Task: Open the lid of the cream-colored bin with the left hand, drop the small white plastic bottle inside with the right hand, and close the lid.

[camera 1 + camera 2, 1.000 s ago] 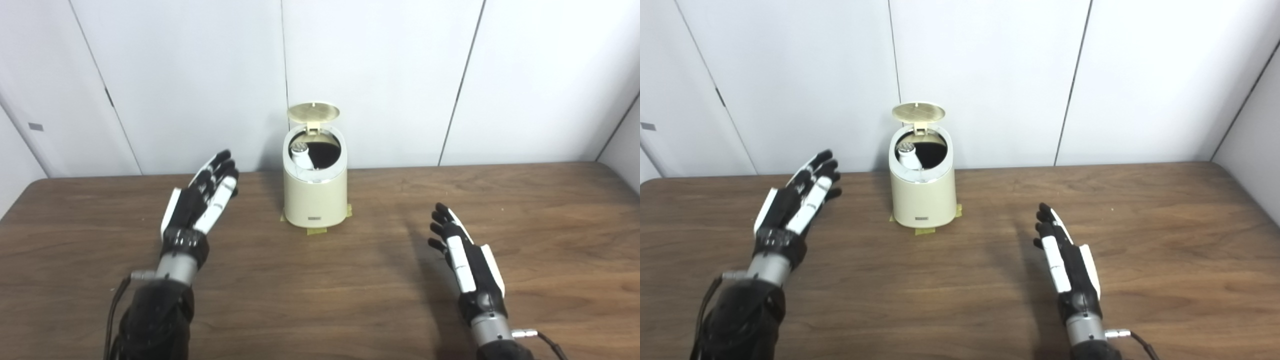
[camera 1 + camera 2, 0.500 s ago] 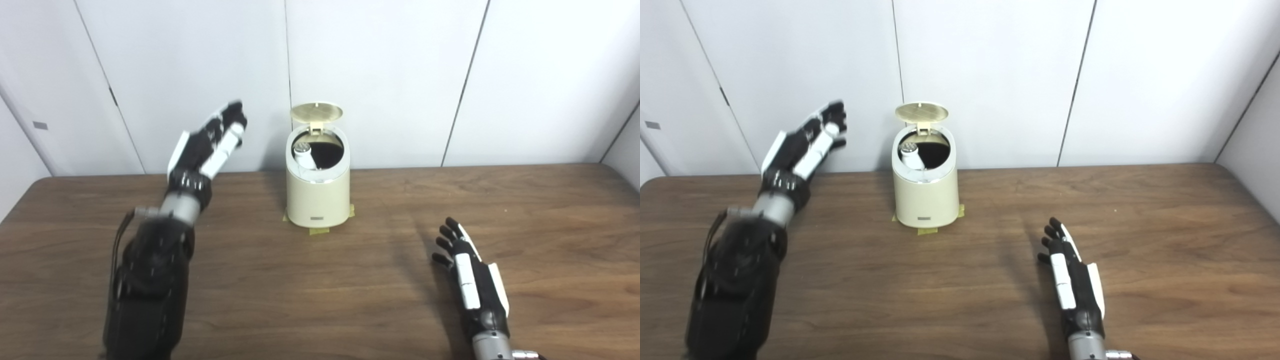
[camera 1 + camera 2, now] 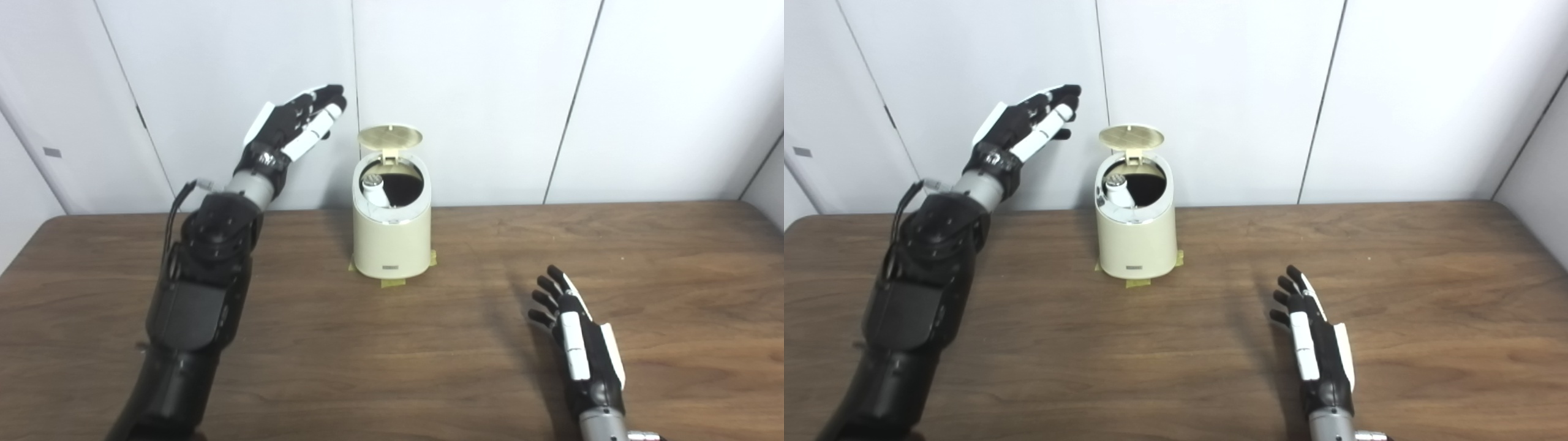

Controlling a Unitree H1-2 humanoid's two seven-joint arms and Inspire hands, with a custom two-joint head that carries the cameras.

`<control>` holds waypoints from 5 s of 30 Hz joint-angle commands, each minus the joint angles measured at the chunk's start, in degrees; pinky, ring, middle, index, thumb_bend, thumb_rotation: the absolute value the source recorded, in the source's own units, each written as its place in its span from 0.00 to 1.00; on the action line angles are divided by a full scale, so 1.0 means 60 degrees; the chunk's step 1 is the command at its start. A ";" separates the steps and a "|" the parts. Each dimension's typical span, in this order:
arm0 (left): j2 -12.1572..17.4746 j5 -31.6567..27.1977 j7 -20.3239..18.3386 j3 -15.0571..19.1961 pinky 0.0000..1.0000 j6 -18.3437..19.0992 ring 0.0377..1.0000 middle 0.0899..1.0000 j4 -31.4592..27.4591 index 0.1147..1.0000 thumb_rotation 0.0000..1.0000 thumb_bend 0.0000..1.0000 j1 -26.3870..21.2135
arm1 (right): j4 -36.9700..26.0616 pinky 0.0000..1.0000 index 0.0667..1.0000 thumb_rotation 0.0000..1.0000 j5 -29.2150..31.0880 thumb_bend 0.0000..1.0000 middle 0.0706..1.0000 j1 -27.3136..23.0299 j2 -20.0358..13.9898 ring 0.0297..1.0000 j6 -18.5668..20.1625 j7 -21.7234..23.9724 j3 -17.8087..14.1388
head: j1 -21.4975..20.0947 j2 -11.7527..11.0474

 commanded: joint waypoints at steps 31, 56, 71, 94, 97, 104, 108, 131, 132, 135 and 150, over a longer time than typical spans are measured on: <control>0.1263 0.5249 -0.1262 -0.3070 0.77 -0.2449 0.84 0.83 0.0885 0.75 0.64 0.53 -0.1463 | -0.0190 0.65 0.92 1.00 -0.0368 0.52 0.80 -0.0151 0.0205 0.77 -0.0280 -0.0063 0.0229 | -0.0273 0.0136; 0.1805 0.8509 -0.2493 -0.4001 0.77 -0.4082 0.78 0.73 -0.0404 0.71 0.72 0.59 -0.0926 | -0.0684 0.72 1.00 1.00 -0.1090 0.53 0.80 -0.0119 0.0254 0.79 0.0515 0.0029 0.0535 | -0.0509 0.0371; 0.1668 0.9405 -0.3667 -0.4364 0.88 -0.4012 0.86 0.83 -0.0064 0.84 0.85 0.64 -0.0501 | -0.1029 0.83 0.98 1.00 -0.1227 0.54 0.79 -0.0117 0.0316 0.83 0.1158 0.0003 0.0624 | -0.0606 0.0456; 0.1514 1.1350 -0.5041 -0.5078 0.91 -0.3836 0.93 0.89 -0.0273 0.85 1.00 0.69 -0.0148 | -0.1318 0.85 0.98 1.00 -0.1158 0.59 0.81 -0.0145 0.0341 0.85 0.1602 0.0056 0.0721 | -0.0679 0.0587; 0.1527 1.1246 -0.5078 -0.4952 0.92 -0.3832 0.93 0.88 -0.0424 0.85 1.00 0.70 -0.0150 | -0.1301 0.83 0.98 1.00 -0.1231 0.58 0.81 -0.0157 0.0293 0.84 0.1536 0.0039 0.0771 | -0.0690 0.0637; 0.1517 1.0938 -0.5072 -0.4384 0.91 -0.3787 0.92 0.87 -0.0951 0.84 1.00 0.67 -0.0200 | -0.1301 0.84 0.98 1.00 -0.1304 0.58 0.80 -0.0182 0.0234 0.84 0.1603 0.0028 0.0784 | -0.0707 0.0673; 0.1559 1.0532 -0.5107 -0.3895 0.90 -0.3752 0.90 0.86 -0.1361 0.83 0.99 0.66 -0.0269 | -0.1283 0.85 0.98 1.00 -0.1319 0.57 0.80 -0.0206 0.0194 0.84 0.1615 0.0045 0.0786 | -0.0757 0.0682; 0.0688 0.8337 -0.2688 -0.0756 0.72 -0.3128 0.83 0.83 -0.3998 0.83 0.77 0.52 0.2089 | -0.1589 0.73 0.99 1.00 -0.0901 0.60 0.84 -0.0131 0.0015 0.83 0.1758 0.0433 0.0634 | -0.0750 0.0889; 0.0622 0.8105 -0.2608 -0.0565 0.73 -0.3070 0.84 0.83 -0.4174 0.83 0.76 0.52 0.2385 | -0.1613 0.73 0.99 1.00 -0.0871 0.59 0.84 -0.0127 -0.0009 0.83 0.1767 0.0474 0.0643 | -0.0751 0.0911; 0.0471 0.7579 -0.2579 -0.0111 0.76 -0.2716 0.84 0.84 -0.4636 0.84 0.79 0.52 0.3101 | -0.1658 0.74 0.98 1.00 -0.0808 0.58 0.85 -0.0120 -0.0071 0.84 0.1785 0.0565 0.0646 | -0.0714 0.0959; -0.0946 0.3220 -0.2039 0.1784 0.84 -0.0695 0.89 0.88 -0.5582 0.91 0.77 0.38 0.6094 | -0.1943 0.72 0.99 1.00 -0.0513 0.55 0.87 -0.0161 -0.0136 0.85 0.2080 0.0704 0.0481 | -0.0727 0.1049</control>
